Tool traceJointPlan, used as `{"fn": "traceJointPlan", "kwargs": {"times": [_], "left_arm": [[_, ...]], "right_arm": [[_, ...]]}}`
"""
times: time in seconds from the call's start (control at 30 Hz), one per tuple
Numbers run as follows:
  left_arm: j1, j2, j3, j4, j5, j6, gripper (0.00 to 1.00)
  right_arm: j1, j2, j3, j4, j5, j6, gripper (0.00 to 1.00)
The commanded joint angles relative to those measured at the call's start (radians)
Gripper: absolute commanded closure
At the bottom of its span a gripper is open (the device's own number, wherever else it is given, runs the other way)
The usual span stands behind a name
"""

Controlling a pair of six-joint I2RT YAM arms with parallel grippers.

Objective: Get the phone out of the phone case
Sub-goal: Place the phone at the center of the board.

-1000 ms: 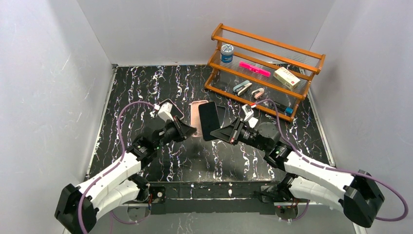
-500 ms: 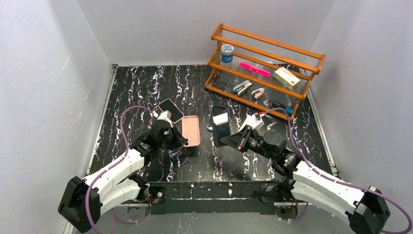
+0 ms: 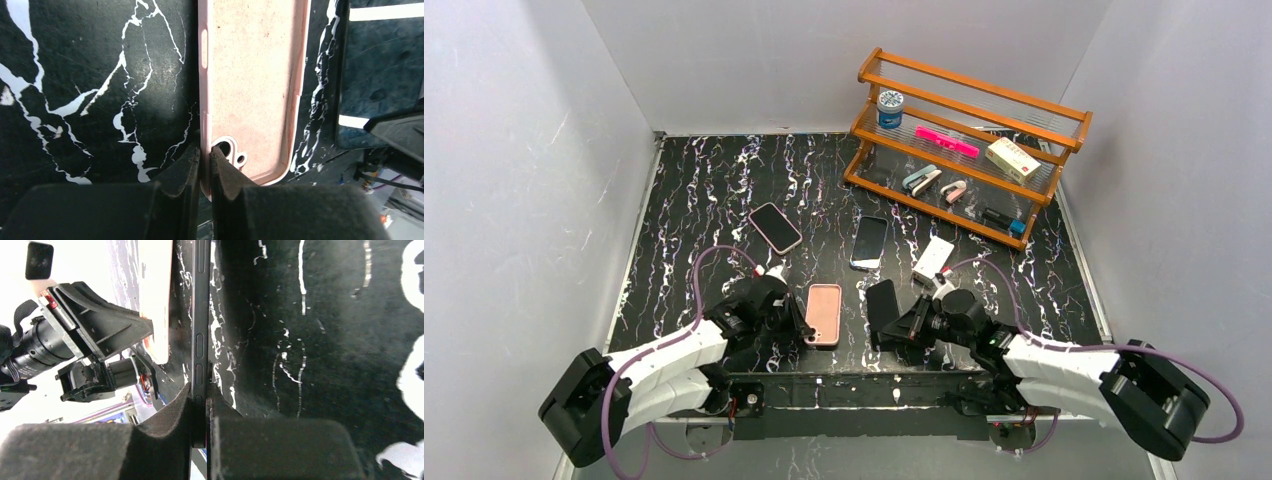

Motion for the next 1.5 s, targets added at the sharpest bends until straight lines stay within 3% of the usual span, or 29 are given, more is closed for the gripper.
{"fn": "traceJointPlan", "kwargs": {"times": [0.0, 0.2, 0.33, 0.63, 0.83, 1.03, 1.1, 1.17, 1.37, 1.47], "left_arm": [[-0.018, -0.028, -0.024, 0.017, -0.058, -0.055, 1.00], [-0.021, -0.052, -0.052, 0.017, -0.115, -0.086, 1.00], [-0.023, -0.046, -0.068, 0.014, -0.111, -0.090, 1.00], [-0.031, -0.081, -0.081, -0.072, -0.108, -0.074, 0.97], [-0.032, -0.140, -0.061, -0.209, -0.154, -0.047, 0.94], [-0.038, -0.111, -0.062, -0.216, -0.124, -0.031, 0.90], [-0.041, -0.096, -0.053, -0.220, -0.113, -0.016, 0.85], [-0.044, -0.090, -0.045, -0.232, -0.111, -0.007, 0.79], [-0.050, -0.096, -0.038, -0.264, -0.117, -0.013, 0.46], [-0.051, -0.101, -0.009, -0.291, -0.146, -0.013, 0.34]], "right_arm": [[0.039, 0.071, 0.022, 0.220, 0.002, 0.041, 0.99], [0.112, 0.186, 0.055, 0.288, 0.051, 0.065, 0.98], [0.150, 0.275, 0.089, 0.329, 0.062, 0.073, 0.91], [0.208, 0.409, 0.165, 0.313, 0.087, 0.085, 0.59], [0.224, 0.384, 0.187, 0.157, 0.107, 0.064, 0.42], [0.232, 0.351, 0.238, -0.024, 0.119, -0.010, 0.21], [0.235, 0.339, 0.254, -0.092, 0.122, -0.032, 0.15], [0.240, 0.323, 0.276, -0.163, 0.158, -0.058, 0.02], [0.251, 0.303, 0.317, -0.290, 0.145, -0.119, 0.01], [0.257, 0.294, 0.330, -0.329, 0.143, -0.142, 0.01]]}}
